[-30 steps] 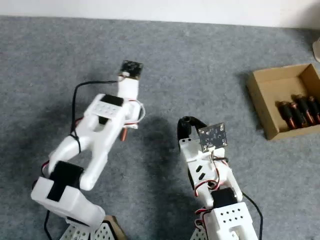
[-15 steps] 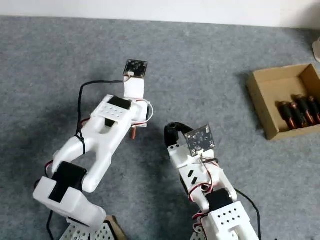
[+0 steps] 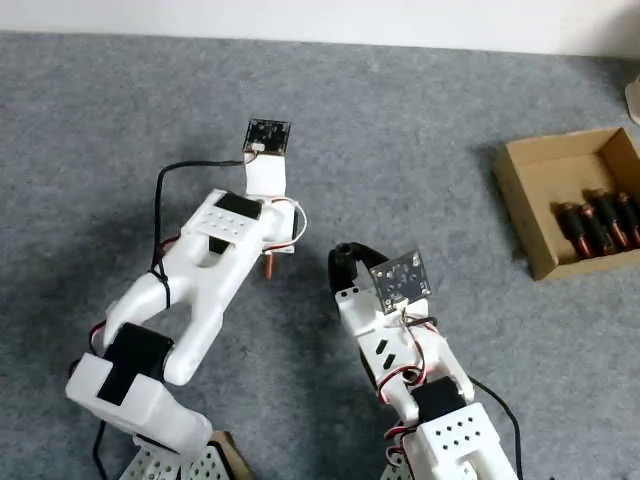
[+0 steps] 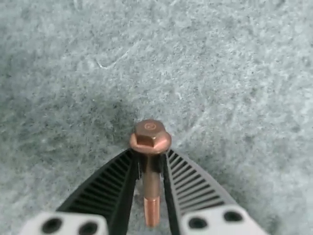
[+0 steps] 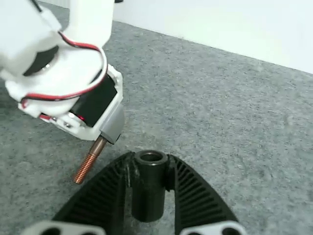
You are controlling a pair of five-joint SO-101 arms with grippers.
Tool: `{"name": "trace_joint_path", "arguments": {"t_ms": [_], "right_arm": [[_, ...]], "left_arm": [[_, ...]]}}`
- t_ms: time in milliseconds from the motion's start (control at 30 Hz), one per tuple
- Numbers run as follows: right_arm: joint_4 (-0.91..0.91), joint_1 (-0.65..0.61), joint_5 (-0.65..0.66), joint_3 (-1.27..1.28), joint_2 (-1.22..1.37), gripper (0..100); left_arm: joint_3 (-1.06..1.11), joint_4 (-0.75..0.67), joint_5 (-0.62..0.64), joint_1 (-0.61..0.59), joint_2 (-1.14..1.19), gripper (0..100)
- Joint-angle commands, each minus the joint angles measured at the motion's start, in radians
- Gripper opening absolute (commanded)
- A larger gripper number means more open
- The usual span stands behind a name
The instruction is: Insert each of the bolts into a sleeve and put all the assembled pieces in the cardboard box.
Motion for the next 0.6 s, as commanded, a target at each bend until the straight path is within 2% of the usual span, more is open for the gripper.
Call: {"name": "trace_joint_path", "arguments": {"t_ms": [0, 200, 300, 367, 567], "right_arm": [[-0.033, -0.004, -0.008, 0.130, -0.010, 0.6], [-0.036, -0.004, -0.006, 0.134, -0.010, 0.6], [-0.036, -0.004, -0.008, 0.134, -0.010, 0.6], [-0.036, -0.004, -0.009, 0.134, -0.010, 0.6], [-0.065, -0.005, -0.012, 0.133, -0.010, 0.6]], "left_arm": [[0.087, -0.120, 0.003, 0.010, -0.153, 0], [0.504, -0.601, 0.003, 0.010, -0.450, 0], [0.668, -0.793, 0.006, 0.010, -0.582, 0], [0.713, -0.845, 0.012, 0.010, -0.647, 0], [0.734, -0.804, 0.012, 0.012, -0.731, 1]]}}
